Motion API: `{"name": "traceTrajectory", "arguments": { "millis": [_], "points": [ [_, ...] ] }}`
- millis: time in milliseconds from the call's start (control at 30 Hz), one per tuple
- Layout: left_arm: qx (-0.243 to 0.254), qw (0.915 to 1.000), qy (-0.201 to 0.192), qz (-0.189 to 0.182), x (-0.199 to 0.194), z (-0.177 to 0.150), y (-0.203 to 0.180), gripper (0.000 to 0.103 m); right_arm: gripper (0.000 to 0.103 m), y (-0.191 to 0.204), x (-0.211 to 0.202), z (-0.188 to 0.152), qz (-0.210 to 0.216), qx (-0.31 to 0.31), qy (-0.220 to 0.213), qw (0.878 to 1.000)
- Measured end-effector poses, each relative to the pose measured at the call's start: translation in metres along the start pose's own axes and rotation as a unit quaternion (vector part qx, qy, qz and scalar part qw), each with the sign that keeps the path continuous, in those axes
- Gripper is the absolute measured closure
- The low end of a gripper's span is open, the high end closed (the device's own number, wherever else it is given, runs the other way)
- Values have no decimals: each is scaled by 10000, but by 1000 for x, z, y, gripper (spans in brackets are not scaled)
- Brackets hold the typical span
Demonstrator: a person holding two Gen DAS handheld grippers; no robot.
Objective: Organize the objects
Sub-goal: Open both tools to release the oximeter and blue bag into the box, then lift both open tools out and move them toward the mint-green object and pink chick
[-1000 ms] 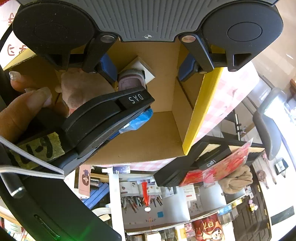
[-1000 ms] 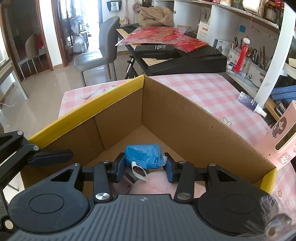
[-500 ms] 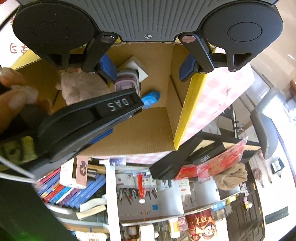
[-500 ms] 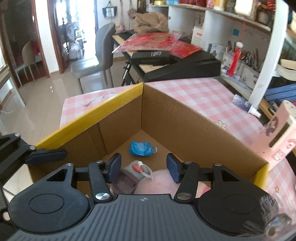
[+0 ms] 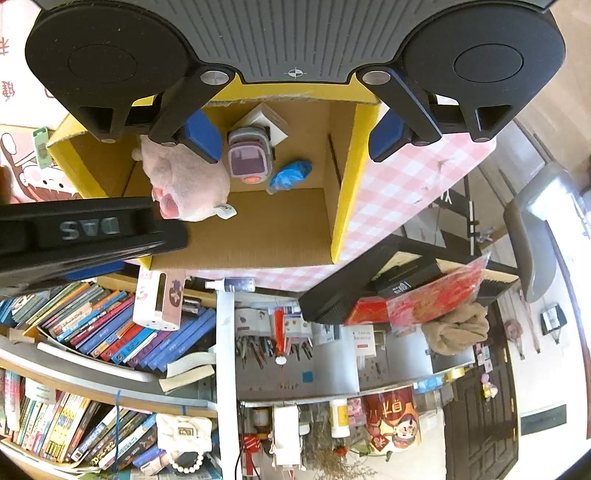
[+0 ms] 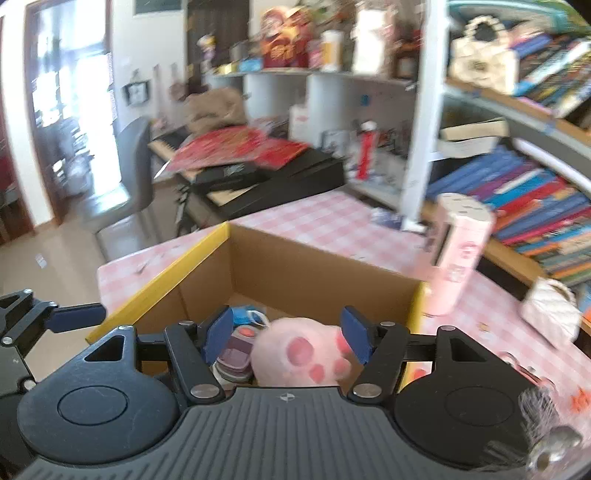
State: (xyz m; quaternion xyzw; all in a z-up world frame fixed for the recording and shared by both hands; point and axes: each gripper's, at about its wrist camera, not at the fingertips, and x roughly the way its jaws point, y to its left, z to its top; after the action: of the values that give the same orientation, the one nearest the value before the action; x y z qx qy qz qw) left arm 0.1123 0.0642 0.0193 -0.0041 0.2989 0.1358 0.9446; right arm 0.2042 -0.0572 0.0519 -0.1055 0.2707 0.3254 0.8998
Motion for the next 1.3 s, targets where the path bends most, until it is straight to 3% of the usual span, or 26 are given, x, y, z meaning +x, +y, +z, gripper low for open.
{"name": "traceTrajectory", "arguments": {
  "millis": [267, 567, 900, 1300],
  "points": [
    [11, 9999, -73, -111, -18, -12, 11, 14, 33, 4, -43, -31, -800, 496, -422, 9947],
    [111, 9997, 61, -222, -39, -37, 20, 14, 26, 16, -69, -79, -1630, 918, -406, 9815],
    [287, 9984, 274, -409, -59, -61, 24, 13, 18, 44, -83, -112, -1748, 997, 7, 9796],
    [554, 9948, 477, -715, -73, -80, 13, 8, 15, 56, -102, -141, -1948, 1165, 300, 9734]
  ]
}}
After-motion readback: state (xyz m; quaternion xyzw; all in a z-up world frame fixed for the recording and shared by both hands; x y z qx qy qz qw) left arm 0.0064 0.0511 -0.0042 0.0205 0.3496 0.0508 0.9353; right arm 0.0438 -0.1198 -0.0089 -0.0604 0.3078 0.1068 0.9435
